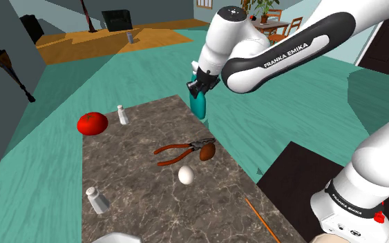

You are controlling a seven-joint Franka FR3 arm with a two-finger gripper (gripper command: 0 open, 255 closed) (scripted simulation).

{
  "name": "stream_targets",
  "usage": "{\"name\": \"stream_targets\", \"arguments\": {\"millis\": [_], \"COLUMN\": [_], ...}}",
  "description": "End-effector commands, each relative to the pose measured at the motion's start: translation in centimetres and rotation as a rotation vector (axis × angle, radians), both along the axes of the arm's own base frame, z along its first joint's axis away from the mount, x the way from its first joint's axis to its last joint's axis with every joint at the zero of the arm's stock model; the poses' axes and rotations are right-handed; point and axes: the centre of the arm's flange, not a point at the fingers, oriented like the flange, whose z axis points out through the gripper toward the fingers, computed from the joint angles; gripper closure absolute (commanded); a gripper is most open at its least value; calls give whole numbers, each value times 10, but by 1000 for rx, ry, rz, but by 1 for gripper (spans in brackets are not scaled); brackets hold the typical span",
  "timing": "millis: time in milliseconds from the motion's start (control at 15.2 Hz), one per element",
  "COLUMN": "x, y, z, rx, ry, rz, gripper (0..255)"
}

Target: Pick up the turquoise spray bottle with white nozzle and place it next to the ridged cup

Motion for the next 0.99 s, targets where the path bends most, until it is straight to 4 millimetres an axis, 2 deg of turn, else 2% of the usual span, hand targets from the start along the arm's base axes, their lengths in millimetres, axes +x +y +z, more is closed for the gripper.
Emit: {"name": "stream_targets", "arguments": {"millis": [0, 924], "x": [-1, -1], "y": [0, 0], "z": [10, 84], "rx": [0, 0], "ry": [0, 0], "rz": [0, 0], "gripper": [255, 255]}}
